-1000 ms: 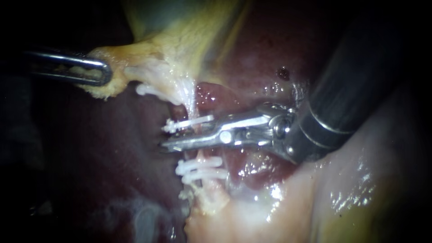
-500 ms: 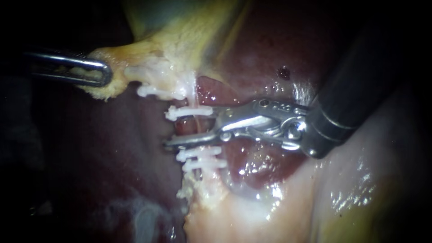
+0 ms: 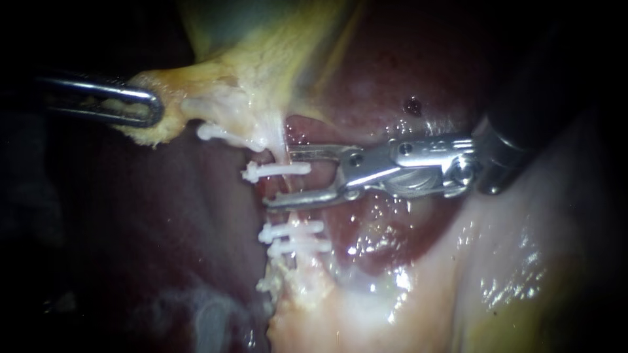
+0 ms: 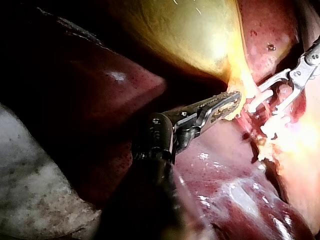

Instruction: Going back third clip right tube

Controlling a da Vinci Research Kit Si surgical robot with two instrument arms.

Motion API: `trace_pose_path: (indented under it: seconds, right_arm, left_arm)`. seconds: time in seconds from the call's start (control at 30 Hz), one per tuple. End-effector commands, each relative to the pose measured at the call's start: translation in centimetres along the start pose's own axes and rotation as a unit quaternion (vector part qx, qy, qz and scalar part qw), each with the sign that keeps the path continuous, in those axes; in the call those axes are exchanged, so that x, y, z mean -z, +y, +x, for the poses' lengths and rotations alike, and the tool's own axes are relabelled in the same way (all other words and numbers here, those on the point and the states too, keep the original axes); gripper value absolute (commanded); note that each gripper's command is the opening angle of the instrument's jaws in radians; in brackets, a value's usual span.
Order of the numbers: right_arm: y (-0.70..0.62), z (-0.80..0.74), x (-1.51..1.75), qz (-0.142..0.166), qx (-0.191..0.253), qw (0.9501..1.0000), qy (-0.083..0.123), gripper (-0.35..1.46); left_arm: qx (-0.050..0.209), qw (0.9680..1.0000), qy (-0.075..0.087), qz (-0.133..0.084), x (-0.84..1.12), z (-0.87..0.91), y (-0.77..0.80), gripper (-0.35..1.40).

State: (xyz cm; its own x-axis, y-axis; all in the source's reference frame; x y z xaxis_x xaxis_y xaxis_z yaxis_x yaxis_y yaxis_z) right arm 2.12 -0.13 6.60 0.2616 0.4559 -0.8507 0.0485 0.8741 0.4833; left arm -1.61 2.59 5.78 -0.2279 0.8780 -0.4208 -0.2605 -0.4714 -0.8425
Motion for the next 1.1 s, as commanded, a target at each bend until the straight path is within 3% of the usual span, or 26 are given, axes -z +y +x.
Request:
trace_pose_path:
  seconds: [0.03,0.47,0.67,1.1]
  right_arm:
    - [-0.04,0.00,0.08,0.001,0.005,1.0000,-0.001,0.50]
    - [-0.31,-0.02,0.76,0.019,0.042,0.9989,-0.001,0.50]
    - [-0.31,-0.02,0.96,0.020,0.052,0.9984,-0.002,0.50]
    - [-0.30,0.00,1.00,0.021,0.054,0.9983,-0.002,0.50]
  left_arm:
    - [0.000,1.0000,0.000,0.000,0.00,0.00,0.00,-0.35]
    - [0.000,1.0000,0.000,0.000,0.00,0.00,0.00,-0.35]
    - [0.000,1.0000,0.000,0.000,0.00,0.00,0.00,-0.35]
    - [-0.008,1.0000,0.001,0.002,-0.08,-0.05,-0.07,-0.35]
